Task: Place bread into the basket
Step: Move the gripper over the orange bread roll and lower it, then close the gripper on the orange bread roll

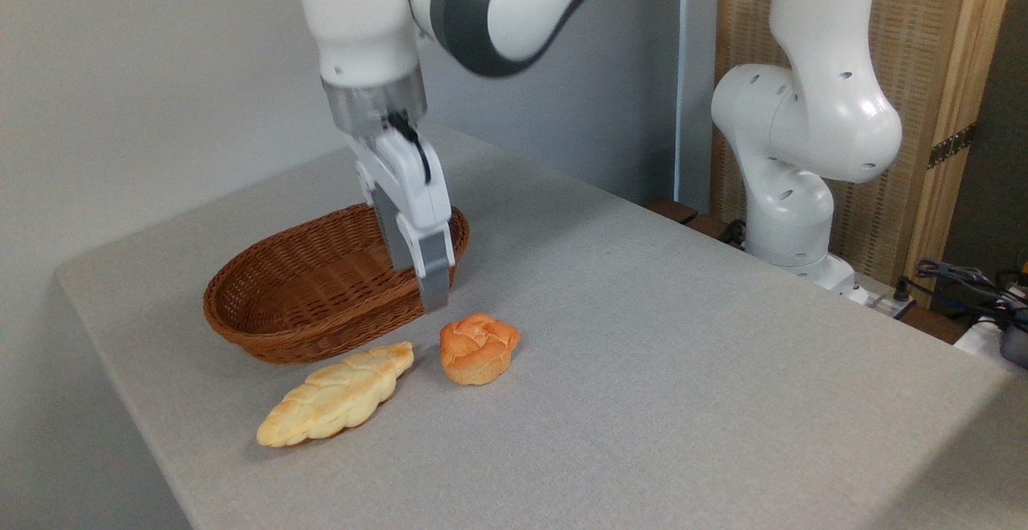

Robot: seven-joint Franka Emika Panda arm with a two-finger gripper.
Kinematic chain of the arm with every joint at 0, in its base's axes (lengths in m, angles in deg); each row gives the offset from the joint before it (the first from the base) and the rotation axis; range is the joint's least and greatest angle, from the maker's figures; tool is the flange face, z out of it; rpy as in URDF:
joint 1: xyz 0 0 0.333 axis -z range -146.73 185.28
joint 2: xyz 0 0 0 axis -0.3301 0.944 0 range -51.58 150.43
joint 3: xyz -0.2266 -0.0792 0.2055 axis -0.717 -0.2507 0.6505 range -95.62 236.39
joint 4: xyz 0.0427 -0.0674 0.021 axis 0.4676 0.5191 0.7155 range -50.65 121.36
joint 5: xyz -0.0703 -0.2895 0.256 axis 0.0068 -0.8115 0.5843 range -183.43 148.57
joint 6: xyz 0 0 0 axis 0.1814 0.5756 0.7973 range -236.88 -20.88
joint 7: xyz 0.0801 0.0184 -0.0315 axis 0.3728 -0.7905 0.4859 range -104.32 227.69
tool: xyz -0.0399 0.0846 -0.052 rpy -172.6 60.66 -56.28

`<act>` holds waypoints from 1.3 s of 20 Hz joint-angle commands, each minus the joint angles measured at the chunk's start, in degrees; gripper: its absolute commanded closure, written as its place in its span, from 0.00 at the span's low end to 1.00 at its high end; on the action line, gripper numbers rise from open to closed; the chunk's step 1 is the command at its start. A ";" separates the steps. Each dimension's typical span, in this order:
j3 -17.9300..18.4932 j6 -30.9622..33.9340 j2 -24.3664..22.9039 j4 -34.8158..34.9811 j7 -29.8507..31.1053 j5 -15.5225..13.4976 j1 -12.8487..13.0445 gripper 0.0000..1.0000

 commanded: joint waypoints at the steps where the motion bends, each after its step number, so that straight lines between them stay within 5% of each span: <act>1: 0.55 -2.14 -2.16 4.79 -8.23 0.33 0.25 0.00; 6: 0.90 -1.87 -1.99 4.97 -11.94 0.76 -0.01 0.00; 11: 0.82 -2.40 -1.81 7.34 -12.56 6.12 -0.01 0.00; 19: 0.82 -5.82 -1.46 9.80 -15.11 6.48 -0.01 0.00; 21: 0.82 -7.14 -1.46 10.42 -15.11 6.48 -0.01 0.07; 26: 0.82 -7.76 -1.37 10.50 -15.20 6.48 -0.01 0.45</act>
